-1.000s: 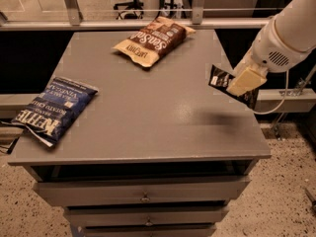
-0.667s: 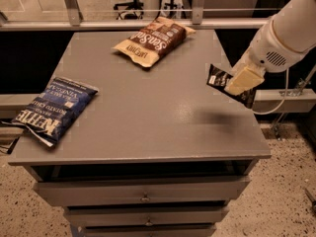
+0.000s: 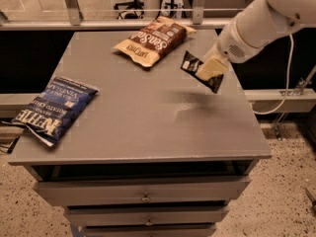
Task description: Move rxbar chocolate near brown chip bag
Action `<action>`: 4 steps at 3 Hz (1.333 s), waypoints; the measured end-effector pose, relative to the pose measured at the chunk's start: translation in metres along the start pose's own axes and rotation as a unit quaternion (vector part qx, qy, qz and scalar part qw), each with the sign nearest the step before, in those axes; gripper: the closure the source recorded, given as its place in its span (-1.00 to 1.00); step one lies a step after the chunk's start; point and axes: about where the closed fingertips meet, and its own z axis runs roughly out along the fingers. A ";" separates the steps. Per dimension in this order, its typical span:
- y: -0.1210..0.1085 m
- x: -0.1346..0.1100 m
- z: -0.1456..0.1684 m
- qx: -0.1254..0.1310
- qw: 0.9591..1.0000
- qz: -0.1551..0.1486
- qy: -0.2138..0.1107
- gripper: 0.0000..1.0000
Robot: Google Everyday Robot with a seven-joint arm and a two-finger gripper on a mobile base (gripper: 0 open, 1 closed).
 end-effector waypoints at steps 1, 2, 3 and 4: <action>-0.026 -0.042 0.045 0.018 1.000 -0.001 -0.023 1.00; -0.034 -0.062 0.079 0.020 1.000 0.002 -0.023 1.00; -0.040 -0.069 0.107 0.023 1.000 0.004 -0.007 0.70; -0.049 -0.069 0.131 0.034 0.999 0.009 0.016 0.06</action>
Offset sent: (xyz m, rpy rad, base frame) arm 0.1175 0.0842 -0.0355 0.0297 -0.0579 -0.0204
